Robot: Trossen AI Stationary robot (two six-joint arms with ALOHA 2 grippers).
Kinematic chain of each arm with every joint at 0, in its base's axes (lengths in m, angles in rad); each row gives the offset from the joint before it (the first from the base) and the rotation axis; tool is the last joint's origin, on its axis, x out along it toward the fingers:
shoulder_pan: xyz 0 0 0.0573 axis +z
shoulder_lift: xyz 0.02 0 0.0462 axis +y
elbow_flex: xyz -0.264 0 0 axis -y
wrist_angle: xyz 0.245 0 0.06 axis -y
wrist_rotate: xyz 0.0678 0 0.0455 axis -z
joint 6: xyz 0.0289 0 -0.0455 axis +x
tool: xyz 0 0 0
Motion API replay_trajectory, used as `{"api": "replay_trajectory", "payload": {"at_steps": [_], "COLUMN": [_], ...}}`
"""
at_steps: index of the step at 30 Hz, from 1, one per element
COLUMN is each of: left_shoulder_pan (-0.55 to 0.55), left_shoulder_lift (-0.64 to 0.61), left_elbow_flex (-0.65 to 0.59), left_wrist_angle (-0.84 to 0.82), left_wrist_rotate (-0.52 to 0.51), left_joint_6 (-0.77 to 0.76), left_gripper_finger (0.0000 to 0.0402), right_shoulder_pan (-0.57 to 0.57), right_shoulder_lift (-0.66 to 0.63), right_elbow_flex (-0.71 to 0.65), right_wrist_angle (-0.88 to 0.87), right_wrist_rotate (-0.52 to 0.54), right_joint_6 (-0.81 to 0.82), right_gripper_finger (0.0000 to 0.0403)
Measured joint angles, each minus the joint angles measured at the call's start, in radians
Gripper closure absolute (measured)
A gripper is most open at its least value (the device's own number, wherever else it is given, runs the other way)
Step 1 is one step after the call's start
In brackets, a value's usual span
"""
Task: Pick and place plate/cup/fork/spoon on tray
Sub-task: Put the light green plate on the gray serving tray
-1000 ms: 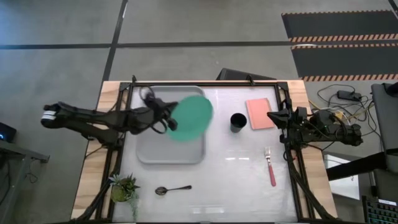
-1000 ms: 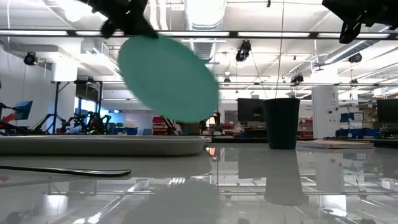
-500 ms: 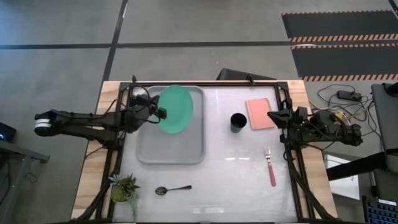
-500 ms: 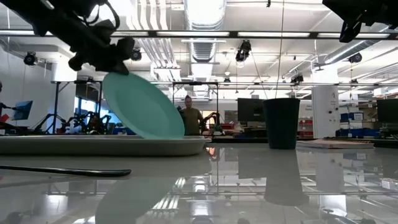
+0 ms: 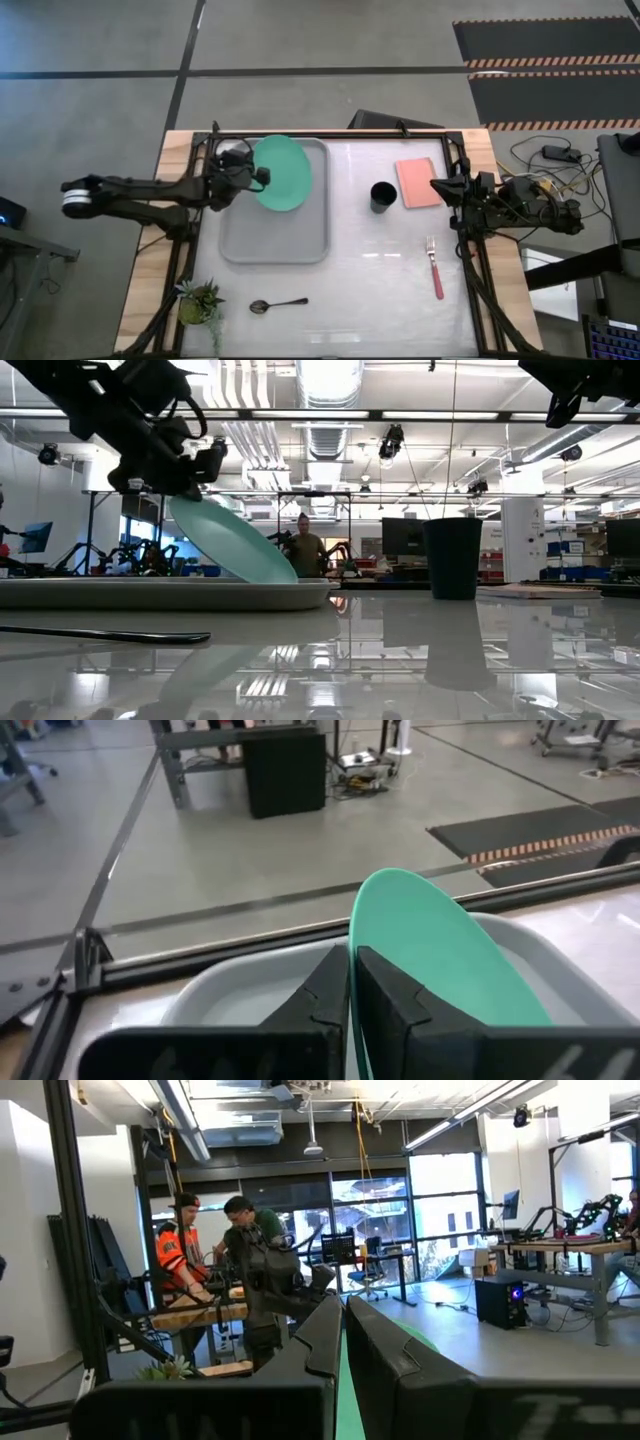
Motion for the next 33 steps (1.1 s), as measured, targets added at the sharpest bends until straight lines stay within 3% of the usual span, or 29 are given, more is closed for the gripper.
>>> {"api": "replay_trajectory", "payload": {"at_steps": [19, 33], "left_shoulder_pan": [0.022, 0.021], "left_shoulder_lift": [0.169, 0.189], "left_elbow_flex": [0.0, 0.002], "left_wrist_angle": [0.003, -0.008], "left_wrist_rotate": [-0.073, -0.054], "left_joint_6": [-0.035, -0.028], "left_gripper_finger": [0.0398, 0.0332], "right_shoulder_pan": [0.0, 0.0], "right_shoulder_lift": [0.0, 0.0], "right_elbow_flex": [0.0, 0.0], "right_wrist_angle": [-0.001, -0.001], "right_wrist_rotate": [-0.001, -0.001], "right_joint_6": [0.006, 0.006], "right_gripper_finger": [0.0394, 0.0394]}}
